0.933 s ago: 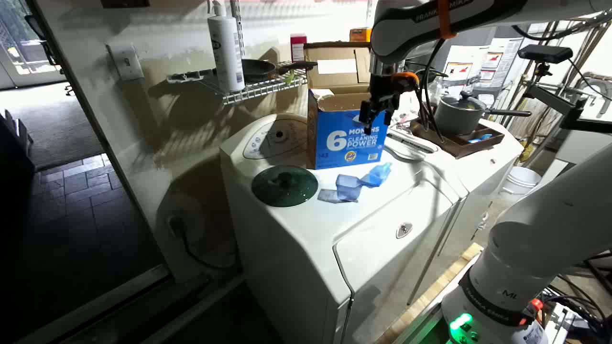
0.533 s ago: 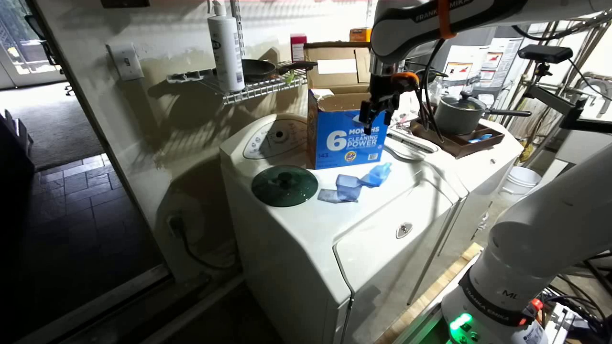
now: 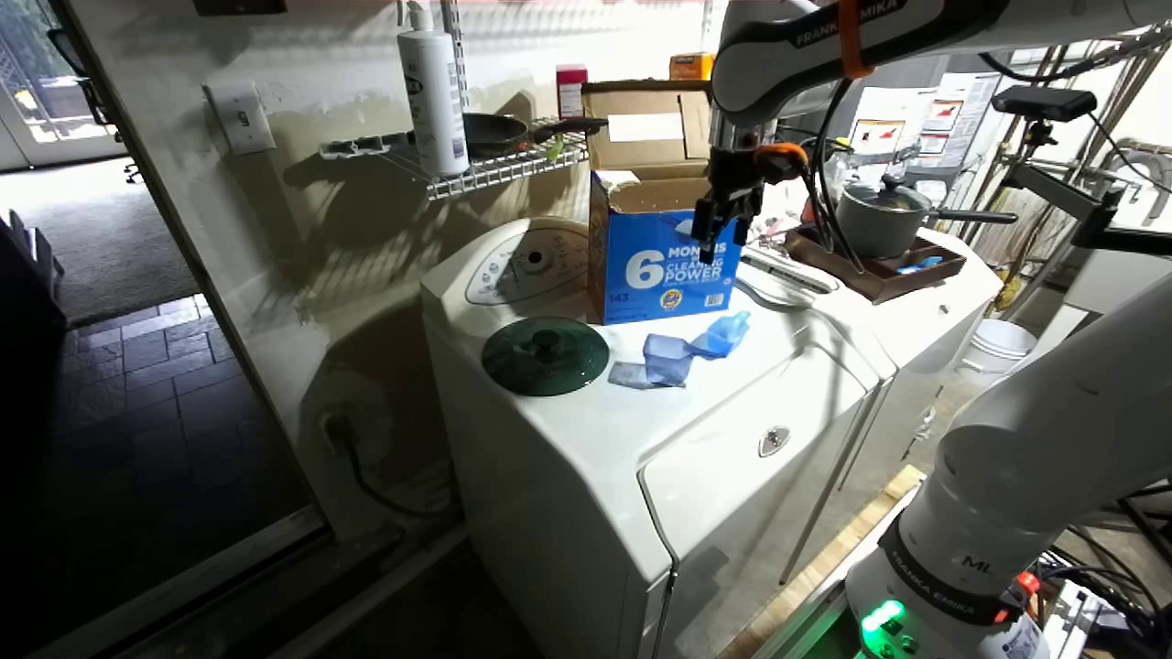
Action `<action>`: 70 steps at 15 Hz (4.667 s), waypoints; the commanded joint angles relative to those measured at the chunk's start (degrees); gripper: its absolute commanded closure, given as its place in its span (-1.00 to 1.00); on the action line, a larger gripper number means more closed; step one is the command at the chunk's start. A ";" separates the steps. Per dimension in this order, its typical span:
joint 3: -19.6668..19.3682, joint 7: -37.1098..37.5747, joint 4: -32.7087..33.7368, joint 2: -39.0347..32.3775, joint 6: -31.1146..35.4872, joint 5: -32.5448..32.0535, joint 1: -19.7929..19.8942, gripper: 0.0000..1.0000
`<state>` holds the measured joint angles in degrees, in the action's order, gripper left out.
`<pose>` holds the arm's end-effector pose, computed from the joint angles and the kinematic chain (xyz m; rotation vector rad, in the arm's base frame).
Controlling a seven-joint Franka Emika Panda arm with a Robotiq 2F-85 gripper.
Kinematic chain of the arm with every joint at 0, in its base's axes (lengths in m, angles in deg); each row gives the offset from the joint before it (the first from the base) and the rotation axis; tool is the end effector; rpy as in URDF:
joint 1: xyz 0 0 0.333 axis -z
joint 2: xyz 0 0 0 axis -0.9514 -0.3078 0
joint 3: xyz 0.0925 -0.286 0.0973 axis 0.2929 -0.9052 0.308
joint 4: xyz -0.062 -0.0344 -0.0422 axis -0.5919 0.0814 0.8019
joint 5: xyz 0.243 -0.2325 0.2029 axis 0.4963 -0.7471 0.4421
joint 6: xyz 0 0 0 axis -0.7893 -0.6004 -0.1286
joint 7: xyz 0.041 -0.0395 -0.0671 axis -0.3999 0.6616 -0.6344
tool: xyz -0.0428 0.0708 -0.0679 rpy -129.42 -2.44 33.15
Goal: Pour the washing powder from the purple scoop into the blue scoop
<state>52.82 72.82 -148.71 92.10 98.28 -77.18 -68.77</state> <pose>0.4384 -0.0696 0.4828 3.0780 0.1392 -0.0267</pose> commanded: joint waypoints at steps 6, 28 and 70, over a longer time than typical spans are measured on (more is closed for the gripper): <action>-10.00 -32.07 -6.55 0.32 5.26 12.24 -2.37 -1.00; -12.75 -43.29 0.74 -20.50 -8.63 43.04 6.98 -1.00; -4.98 -41.99 11.00 -34.44 -20.84 31.03 9.90 -0.21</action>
<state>46.92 32.05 -139.90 59.63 79.61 -44.93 -60.05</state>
